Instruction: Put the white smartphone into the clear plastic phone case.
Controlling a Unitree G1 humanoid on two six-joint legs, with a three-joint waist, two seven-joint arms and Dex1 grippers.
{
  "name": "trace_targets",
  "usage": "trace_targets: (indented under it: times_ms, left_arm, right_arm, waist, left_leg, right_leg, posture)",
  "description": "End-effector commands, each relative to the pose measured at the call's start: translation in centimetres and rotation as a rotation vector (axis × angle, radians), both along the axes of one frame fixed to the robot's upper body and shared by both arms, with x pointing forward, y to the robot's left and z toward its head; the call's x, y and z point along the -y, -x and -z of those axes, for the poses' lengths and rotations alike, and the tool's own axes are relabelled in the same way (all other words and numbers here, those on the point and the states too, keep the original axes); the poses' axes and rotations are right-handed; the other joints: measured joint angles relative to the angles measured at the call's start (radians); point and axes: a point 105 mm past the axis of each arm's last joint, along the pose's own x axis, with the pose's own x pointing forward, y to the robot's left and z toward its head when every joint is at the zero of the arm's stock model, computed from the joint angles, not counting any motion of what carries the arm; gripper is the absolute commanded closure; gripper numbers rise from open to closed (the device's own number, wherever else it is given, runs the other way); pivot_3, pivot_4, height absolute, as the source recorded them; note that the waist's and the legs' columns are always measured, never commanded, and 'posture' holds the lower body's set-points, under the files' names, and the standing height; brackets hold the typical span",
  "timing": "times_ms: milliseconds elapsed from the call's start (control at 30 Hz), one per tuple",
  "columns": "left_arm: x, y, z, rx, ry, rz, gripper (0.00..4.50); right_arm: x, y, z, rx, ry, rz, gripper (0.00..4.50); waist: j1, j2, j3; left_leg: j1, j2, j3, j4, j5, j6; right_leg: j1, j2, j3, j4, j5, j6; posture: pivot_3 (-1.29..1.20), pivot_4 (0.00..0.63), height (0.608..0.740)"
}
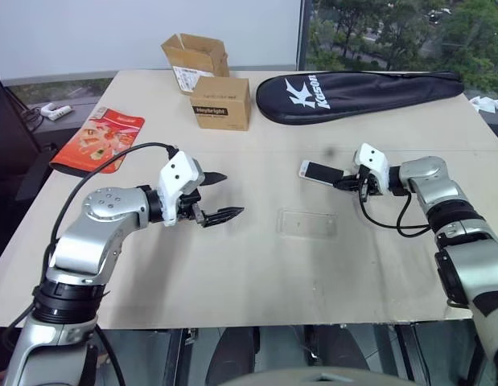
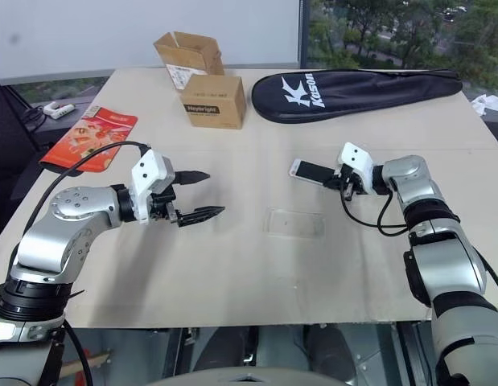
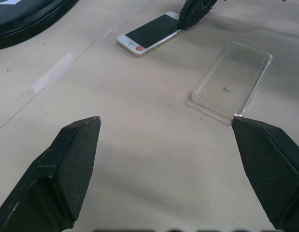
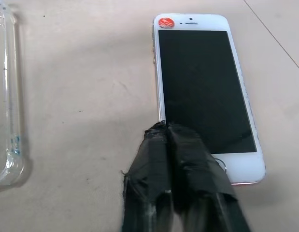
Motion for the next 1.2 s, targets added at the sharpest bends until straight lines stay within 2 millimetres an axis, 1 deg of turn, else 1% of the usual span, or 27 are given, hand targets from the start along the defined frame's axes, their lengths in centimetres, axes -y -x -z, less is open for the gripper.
trace_targets:
  times_ms: [33, 67, 133, 167, 200, 233, 267, 300, 333, 367, 400, 433, 600, 700, 767, 967, 1200]
  left_arm:
    - [0.1, 0.1, -0.6, 0.032, -0.012, 0.016, 0.0]
    - [0.0, 0.0, -0.6, 0.032, -0.011, 0.016, 0.0]
    - [-0.1, 0.0, -0.5, 0.032, -0.009, 0.015, 0.0]
    - [-0.1, 0.0, -0.6, 0.032, -0.008, 0.014, 0.0]
    - [-0.1, 0.0, -0.6, 0.032, -0.008, 0.014, 0.0]
    - [-0.2, 0.0, -0.5, 0.032, -0.008, 0.013, 0.0]
    - [-0.2, 0.0, -0.5, 0.032, -0.008, 0.013, 0.0]
    - [-0.3, 0.0, -0.5, 0.031, -0.008, 0.012, 0.0]
    - [-0.3, 0.0, -0.5, 0.031, -0.008, 0.011, 0.0]
    - [-0.4, 0.0, -0.4, 0.03, -0.008, 0.01, 0.0]
    - [-0.4, 0.0, -0.4, 0.03, -0.008, 0.009, 0.0]
    - [-0.4, 0.0, -0.4, 0.031, -0.008, 0.009, 0.0]
    - [-0.5, 0.0, -0.3, 0.036, -0.008, 0.004, 0.0]
    - [-0.5, 0.0, -0.3, 0.038, -0.009, 0.001, 0.0]
    - [-0.6, 0.1, -0.3, 0.04, -0.009, -0.002, 0.0]
    - [-0.8, 0.2, -0.2, 0.043, -0.013, -0.013, 0.0]
    - [-0.9, 0.2, 0.1, 0.037, -0.016, -0.014, 0.0]
  right_arm:
    - [1.6, 0.1, 1.3, -0.037, 0.02, 0.076, 4.43]
    - [1.5, 0.0, 1.1, -0.034, 0.005, 0.078, 4.43]
    - [1.1, -0.3, 0.2, -0.02, -0.048, 0.081, 3.86]
    - [0.9, -0.3, -0.3, -0.017, -0.073, 0.075, 3.48]
    - [0.8, -0.3, -0.6, -0.017, -0.088, 0.07, 2.96]
    - [0.8, -0.5, -1.1, -0.003, -0.098, 0.074, 2.58]
    - [0.9, -0.7, -1.4, 0.009, -0.102, 0.078, 2.12]
    - [0.9, -0.8, -1.7, 0.016, -0.1, 0.081, 1.86]
    - [1.0, -0.8, -1.9, 0.019, -0.099, 0.082, 1.23]
    - [1.1, -1.0, -2.0, 0.021, -0.098, 0.092, 0.87]
    - [1.2, -1.1, -2.1, 0.022, -0.096, 0.102, 0.36]
    - [1.3, -1.2, -2.0, 0.021, -0.093, 0.115, 0.05]
    - [1.6, -1.9, -1.3, 0.008, -0.076, 0.194, 0.05]
    - [1.6, -1.9, -0.8, -0.009, -0.049, 0.207, 0.05]
    - [1.3, -1.6, -0.3, -0.037, -0.033, 0.181, 0.05]
    - [0.1, 0.2, 0.8, -0.139, -0.015, 0.026, 0.05]
    - [-0.6, 1.3, 0.7, -0.19, -0.036, -0.06, 0.05]
  waist:
    - [0.0, 0.0, 0.0]
    - [0.0, 0.0, 0.0]
    - [0.0, 0.0, 0.0]
    - [0.0, 0.0, 0.0]
    - [0.0, 0.0, 0.0]
    - [-0.001, 0.0, 0.0]
    - [-0.001, 0.0, 0.001]
    - [-0.001, 0.0, 0.001]
    - [-0.001, 0.001, 0.001]
    - [-0.001, 0.001, 0.001]
    - [-0.001, 0.001, 0.001]
    - [-0.001, 0.001, 0.002]
    - [-0.002, 0.001, 0.002]
    - [-0.003, 0.001, 0.002]
    - [-0.003, 0.001, 0.002]
    - [-0.004, 0.001, 0.002]
    - [-0.005, 0.001, 0.002]
  left_leg:
    - [0.0, 0.0, 0.0, 0.0, 0.0, 0.0]
    - [0.0, 0.0, 0.0, 0.0, 0.0, 0.0]
    - [-0.001, 0.0, 0.0, 0.0, 0.0, 0.0]
    - [-0.001, 0.0, 0.0, 0.0, 0.0, 0.0]
    - [-0.002, 0.0, 0.0, -0.001, 0.0, 0.0]
    - [-0.003, 0.0, 0.0, -0.001, 0.0, 0.0]
    - [-0.003, 0.0, -0.001, -0.001, 0.0, 0.0]
    - [-0.003, 0.0, -0.001, -0.002, 0.0, 0.0]
    - [-0.004, 0.0, -0.001, -0.002, 0.0, 0.0]
    - [-0.004, 0.0, -0.001, -0.002, 0.0, 0.0]
    - [-0.004, 0.0, -0.001, -0.003, 0.0, 0.0]
    - [-0.005, 0.0, -0.001, -0.003, 0.0, 0.0]
    - [-0.008, 0.0, 0.0, -0.004, 0.0, 0.0]
    - [-0.009, 0.0, 0.0, -0.004, 0.0, 0.0]
    - [-0.009, 0.0, 0.0, -0.004, 0.0, 0.0]
    - [-0.009, 0.001, 0.0, -0.004, 0.0, 0.0]
    - [-0.013, 0.002, -0.001, -0.005, 0.0, 0.0]
  right_leg:
    - [0.0, 0.0, 0.0, 0.0, 0.0, 0.0]
    - [0.0, 0.0, 0.0, 0.0, 0.0, 0.001]
    - [-0.001, 0.0, 0.0, 0.0, 0.002, 0.003]
    - [-0.002, 0.0, 0.0, 0.0, 0.002, 0.003]
    - [-0.002, 0.0, 0.0, 0.0, 0.002, 0.003]
    - [-0.003, 0.0, 0.0, 0.0, 0.002, 0.004]
    - [-0.004, 0.0, 0.0, 0.0, 0.002, 0.004]
    - [-0.004, 0.0, 0.0, 0.0, 0.002, 0.004]
    - [-0.005, 0.0, 0.0, 0.0, 0.002, 0.004]
    - [-0.005, 0.0, 0.0, -0.001, 0.002, 0.004]
    - [-0.005, 0.0, 0.0, -0.002, 0.002, 0.004]
    - [-0.006, 0.0, 0.0, -0.002, 0.002, 0.004]
    - [-0.009, 0.0, 0.0, -0.002, 0.002, 0.004]
    - [-0.01, 0.0, 0.0, -0.002, 0.002, 0.004]
    - [-0.01, 0.0, 0.0, -0.002, 0.002, 0.004]
    - [-0.01, 0.0, 0.0, -0.002, 0.002, 0.004]
    - [-0.015, 0.001, -0.001, -0.001, 0.002, 0.004]
  posture:
    - [0.0, 0.15, 0.74]
    - [0.0, 0.15, 0.74]
    - [0.0, 0.15, 0.74]
    - [0.0, 0.15, 0.74]
    - [0.0, 0.15, 0.74]
    - [0.0, 0.15, 0.74]
    - [0.0, 0.15, 0.74]
    - [0.0, 0.15, 0.74]
    - [0.0, 0.15, 0.74]
    - [0.0, 0.15, 0.74]
    - [0.0, 0.15, 0.74]
    - [0.0, 0.15, 0.74]
    - [0.0, 0.15, 0.74]
    - [0.0, 0.15, 0.74]
    - [0.0, 0.15, 0.74]
    - [0.0, 0.15, 0.74]
    - [0.0, 0.15, 0.74]
